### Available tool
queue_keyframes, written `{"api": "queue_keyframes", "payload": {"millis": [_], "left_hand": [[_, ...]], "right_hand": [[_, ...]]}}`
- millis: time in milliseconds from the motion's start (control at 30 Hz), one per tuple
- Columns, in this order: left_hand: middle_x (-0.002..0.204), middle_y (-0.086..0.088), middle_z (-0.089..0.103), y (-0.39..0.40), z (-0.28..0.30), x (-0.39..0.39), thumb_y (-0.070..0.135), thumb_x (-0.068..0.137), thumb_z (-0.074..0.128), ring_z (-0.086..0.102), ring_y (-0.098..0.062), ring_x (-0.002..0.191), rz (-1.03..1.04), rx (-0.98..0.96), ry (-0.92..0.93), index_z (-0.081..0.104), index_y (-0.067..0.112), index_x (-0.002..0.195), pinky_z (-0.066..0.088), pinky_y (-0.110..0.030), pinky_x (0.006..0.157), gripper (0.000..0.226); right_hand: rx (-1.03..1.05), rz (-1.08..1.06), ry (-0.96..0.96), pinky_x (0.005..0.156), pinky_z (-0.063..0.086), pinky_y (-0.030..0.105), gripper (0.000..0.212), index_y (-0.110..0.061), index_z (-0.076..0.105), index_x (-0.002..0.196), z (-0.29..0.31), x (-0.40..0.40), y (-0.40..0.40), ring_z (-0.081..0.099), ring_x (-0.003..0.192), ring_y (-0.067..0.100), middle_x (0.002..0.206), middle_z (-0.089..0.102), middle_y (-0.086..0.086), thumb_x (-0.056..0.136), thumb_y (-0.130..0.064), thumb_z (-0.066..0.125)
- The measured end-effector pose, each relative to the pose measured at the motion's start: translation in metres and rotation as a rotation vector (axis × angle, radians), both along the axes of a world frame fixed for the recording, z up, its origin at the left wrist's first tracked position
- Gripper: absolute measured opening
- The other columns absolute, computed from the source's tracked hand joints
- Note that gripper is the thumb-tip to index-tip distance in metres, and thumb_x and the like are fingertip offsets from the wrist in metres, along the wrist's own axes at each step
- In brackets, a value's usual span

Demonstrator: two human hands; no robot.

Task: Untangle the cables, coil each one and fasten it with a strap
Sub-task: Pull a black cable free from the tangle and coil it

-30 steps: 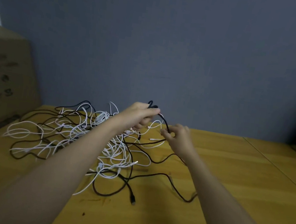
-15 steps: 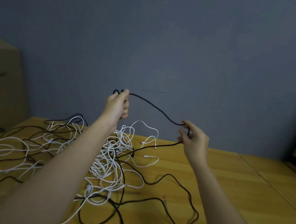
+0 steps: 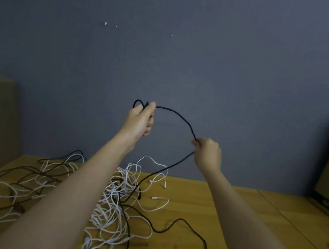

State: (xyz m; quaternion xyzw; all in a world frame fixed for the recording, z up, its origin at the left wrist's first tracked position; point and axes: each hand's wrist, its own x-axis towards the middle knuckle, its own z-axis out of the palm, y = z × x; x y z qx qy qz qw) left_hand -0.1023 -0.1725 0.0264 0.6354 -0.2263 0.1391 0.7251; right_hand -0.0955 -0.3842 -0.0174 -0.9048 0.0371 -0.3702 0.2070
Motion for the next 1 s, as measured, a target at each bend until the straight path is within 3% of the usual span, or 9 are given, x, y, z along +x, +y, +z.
{"api": "queue_keyframes", "payload": {"millis": [200, 300, 433, 533, 600, 767, 834, 934, 1000], "left_hand": [[0.044, 0.013, 0.032, -0.002, 0.035, 0.005, 0.037, 0.102, 0.038, 0.030, -0.006, 0.041, 0.035, 0.152, -0.079, 0.043, 0.017, 0.078, 0.032, -0.018, 0.045, 0.031], [0.053, 0.009, 0.035, -0.007, 0.050, 0.003, 0.037, 0.103, 0.036, 0.035, -0.007, 0.046, 0.027, 0.203, -0.085, 0.042, 0.017, 0.080, 0.038, -0.018, 0.051, 0.031], [0.046, 0.009, 0.031, -0.015, 0.031, -0.001, 0.033, 0.105, 0.028, 0.028, -0.009, 0.040, -0.144, 0.180, 0.093, 0.034, 0.018, 0.074, 0.031, -0.019, 0.044, 0.035], [0.041, 0.009, 0.027, -0.017, 0.005, -0.003, 0.035, 0.105, 0.027, 0.022, -0.007, 0.034, -0.294, 0.184, 0.248, 0.034, 0.018, 0.069, 0.021, -0.021, 0.041, 0.040], [0.042, 0.008, 0.025, -0.016, -0.012, -0.006, 0.035, 0.105, 0.027, 0.019, -0.007, 0.033, -0.339, 0.171, 0.314, 0.034, 0.018, 0.067, 0.019, -0.021, 0.039, 0.042], [0.044, 0.009, 0.021, -0.007, -0.048, -0.017, 0.043, 0.101, 0.033, 0.016, -0.005, 0.034, -0.467, 0.025, 0.404, 0.032, 0.021, 0.065, 0.016, -0.017, 0.034, 0.043], [0.043, 0.010, 0.020, -0.005, -0.057, -0.023, 0.042, 0.102, 0.031, 0.014, -0.004, 0.033, -0.554, -0.080, 0.418, 0.031, 0.021, 0.065, 0.014, -0.017, 0.033, 0.042], [0.045, 0.010, 0.014, -0.001, -0.063, -0.029, 0.040, 0.101, 0.030, 0.007, -0.007, 0.039, -0.644, -0.297, 0.427, 0.038, 0.021, 0.060, 0.013, -0.018, 0.035, 0.046], [0.044, 0.010, 0.019, 0.002, -0.067, -0.029, 0.039, 0.102, 0.030, 0.012, -0.006, 0.038, -0.632, -0.367, 0.399, 0.041, 0.020, 0.064, 0.017, -0.018, 0.037, 0.044]], "right_hand": [[0.917, 0.259, -0.477, 0.068, 0.053, 0.029, 0.018, -0.006, 0.065, 0.081, 0.122, -0.005, 0.006, 0.066, 0.075, 0.020, 0.078, 0.068, 0.009, 0.095, -0.010, 0.054], [0.922, 0.251, -0.689, 0.068, 0.054, 0.025, 0.011, -0.015, 0.066, 0.085, 0.169, -0.012, 0.003, 0.067, 0.074, 0.013, 0.079, 0.068, 0.000, 0.092, -0.013, 0.058], [0.685, 0.145, -0.401, 0.075, 0.050, 0.034, 0.018, -0.014, 0.062, 0.087, 0.128, -0.010, -0.004, 0.060, 0.083, 0.019, 0.094, 0.066, 0.007, 0.094, -0.031, 0.059], [1.047, 0.511, -0.245, 0.062, 0.054, 0.031, 0.020, -0.008, 0.051, 0.085, 0.078, -0.016, -0.007, 0.057, 0.059, 0.017, 0.067, 0.060, 0.005, 0.098, -0.024, 0.054], [1.114, 0.619, -0.221, 0.044, 0.040, 0.024, 0.022, -0.011, 0.050, 0.085, 0.051, -0.020, -0.011, 0.040, 0.044, 0.010, 0.057, 0.045, -0.002, 0.099, -0.028, 0.050], [0.649, 0.311, -0.387, 0.047, 0.035, 0.013, 0.018, -0.027, 0.061, 0.082, 0.014, -0.026, -0.006, 0.046, 0.051, -0.002, 0.060, 0.052, -0.016, 0.096, -0.036, 0.054], [0.306, 0.141, -0.427, 0.045, 0.033, 0.021, 0.020, -0.024, 0.063, 0.084, -0.006, -0.026, -0.002, 0.049, 0.055, 0.003, 0.061, 0.055, -0.014, 0.097, -0.035, 0.052], [-0.288, 0.038, -0.197, 0.050, 0.031, 0.028, 0.013, -0.011, 0.070, 0.090, -0.048, -0.022, 0.003, 0.059, 0.072, 0.028, 0.074, 0.064, 0.006, 0.093, -0.017, 0.058], [-0.568, 0.085, -0.085, 0.046, 0.034, 0.026, 0.011, -0.015, 0.074, 0.087, -0.079, -0.029, 0.015, 0.062, 0.068, 0.028, 0.070, 0.065, 0.006, 0.077, -0.009, 0.074]]}}
